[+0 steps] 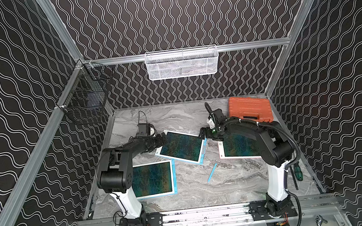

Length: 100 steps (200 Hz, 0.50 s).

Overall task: Place the stylus back onto the writing tablet
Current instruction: Move the writing tablet to the center of the board.

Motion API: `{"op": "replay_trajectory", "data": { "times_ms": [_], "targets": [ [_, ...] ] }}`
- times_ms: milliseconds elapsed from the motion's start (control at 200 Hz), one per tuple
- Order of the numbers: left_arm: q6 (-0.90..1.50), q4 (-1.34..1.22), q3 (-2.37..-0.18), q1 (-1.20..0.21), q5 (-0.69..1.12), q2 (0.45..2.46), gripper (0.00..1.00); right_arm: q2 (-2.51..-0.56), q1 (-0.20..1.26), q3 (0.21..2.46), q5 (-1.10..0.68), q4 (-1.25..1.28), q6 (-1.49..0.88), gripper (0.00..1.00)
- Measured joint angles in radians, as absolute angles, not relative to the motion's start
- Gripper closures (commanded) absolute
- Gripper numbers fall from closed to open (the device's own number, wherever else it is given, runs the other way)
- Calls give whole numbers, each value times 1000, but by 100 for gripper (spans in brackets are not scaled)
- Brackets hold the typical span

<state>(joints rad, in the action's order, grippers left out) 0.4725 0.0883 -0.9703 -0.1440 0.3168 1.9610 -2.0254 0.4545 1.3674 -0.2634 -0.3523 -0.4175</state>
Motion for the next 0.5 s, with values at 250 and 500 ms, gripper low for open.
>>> {"op": "replay_trajectory", "data": {
  "times_ms": [250, 500],
  "targets": [
    [500, -7, -881, -192, 292, 1917, 4, -2047, 463, 1379, -287, -308, -419, 0],
    [529, -41, -813, -231, 249, 1866, 4, -2058, 463, 1391, -281, -304, -425, 0]
  ]
}}
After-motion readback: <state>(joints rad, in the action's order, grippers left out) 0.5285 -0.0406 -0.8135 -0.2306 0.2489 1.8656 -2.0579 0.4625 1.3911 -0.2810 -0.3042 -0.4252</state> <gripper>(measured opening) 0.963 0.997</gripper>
